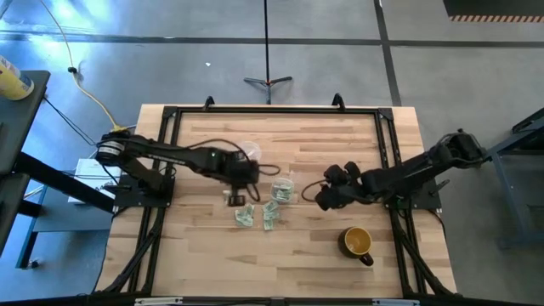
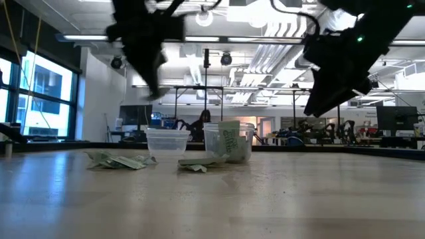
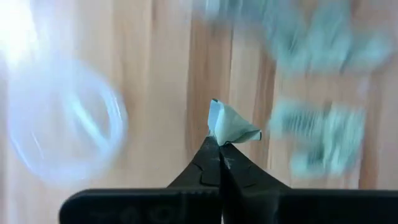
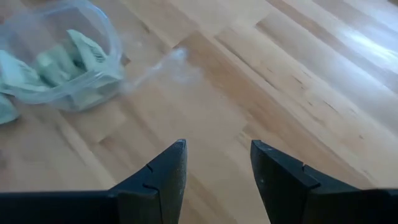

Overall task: Pick and place items into bin
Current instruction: Put the light green stevia packet into the transparent bin

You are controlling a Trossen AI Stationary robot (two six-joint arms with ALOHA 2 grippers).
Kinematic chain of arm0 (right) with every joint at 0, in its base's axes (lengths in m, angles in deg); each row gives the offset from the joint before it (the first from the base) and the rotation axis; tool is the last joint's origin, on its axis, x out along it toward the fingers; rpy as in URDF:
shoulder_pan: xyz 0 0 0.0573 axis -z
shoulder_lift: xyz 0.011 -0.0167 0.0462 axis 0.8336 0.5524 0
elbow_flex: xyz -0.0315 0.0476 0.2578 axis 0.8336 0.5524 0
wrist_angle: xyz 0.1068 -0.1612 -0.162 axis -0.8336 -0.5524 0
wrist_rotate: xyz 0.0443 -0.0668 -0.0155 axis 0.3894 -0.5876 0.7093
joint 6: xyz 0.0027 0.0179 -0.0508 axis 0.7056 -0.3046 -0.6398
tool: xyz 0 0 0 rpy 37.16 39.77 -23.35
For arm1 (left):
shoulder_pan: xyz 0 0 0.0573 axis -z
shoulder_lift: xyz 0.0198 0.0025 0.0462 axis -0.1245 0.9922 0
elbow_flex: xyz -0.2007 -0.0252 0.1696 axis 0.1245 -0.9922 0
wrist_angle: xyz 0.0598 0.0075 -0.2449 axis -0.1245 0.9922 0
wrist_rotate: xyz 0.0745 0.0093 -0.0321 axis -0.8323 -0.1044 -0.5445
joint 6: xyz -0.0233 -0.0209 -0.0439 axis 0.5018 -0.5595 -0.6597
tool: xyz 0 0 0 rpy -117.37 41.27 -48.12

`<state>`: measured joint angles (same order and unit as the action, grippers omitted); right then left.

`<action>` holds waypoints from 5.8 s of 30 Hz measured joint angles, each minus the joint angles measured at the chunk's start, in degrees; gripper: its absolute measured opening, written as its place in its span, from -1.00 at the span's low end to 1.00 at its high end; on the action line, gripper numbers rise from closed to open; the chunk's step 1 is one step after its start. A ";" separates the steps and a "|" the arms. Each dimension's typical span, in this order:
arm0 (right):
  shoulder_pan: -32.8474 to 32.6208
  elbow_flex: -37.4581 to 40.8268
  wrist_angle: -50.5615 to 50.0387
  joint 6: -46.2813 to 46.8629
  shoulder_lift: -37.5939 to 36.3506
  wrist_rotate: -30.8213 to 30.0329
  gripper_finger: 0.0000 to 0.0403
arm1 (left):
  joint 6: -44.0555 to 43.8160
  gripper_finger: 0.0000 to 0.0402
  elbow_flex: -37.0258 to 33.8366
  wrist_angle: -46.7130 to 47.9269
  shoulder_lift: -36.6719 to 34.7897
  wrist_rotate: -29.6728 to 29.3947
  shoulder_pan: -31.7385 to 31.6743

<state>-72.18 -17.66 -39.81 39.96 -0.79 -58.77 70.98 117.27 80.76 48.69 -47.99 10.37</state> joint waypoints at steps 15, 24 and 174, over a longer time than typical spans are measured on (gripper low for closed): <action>-12.67 -0.04 -5.53 14.37 -6.29 -8.37 -0.16 | 17.99 -0.88 14.34 -15.25 19.65 10.94 -4.22; -12.67 -0.04 -9.26 15.15 -6.60 -6.12 -0.16 | 20.57 -0.83 21.40 -11.77 26.65 10.80 -4.34; -4.28 -0.22 -15.33 14.11 -12.09 -6.15 -0.16 | 8.66 0.03 29.16 -4.03 30.77 10.43 -4.32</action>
<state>-76.46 -17.88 -55.15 54.06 -12.88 -64.92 79.64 146.43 76.73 79.46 -37.57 6.05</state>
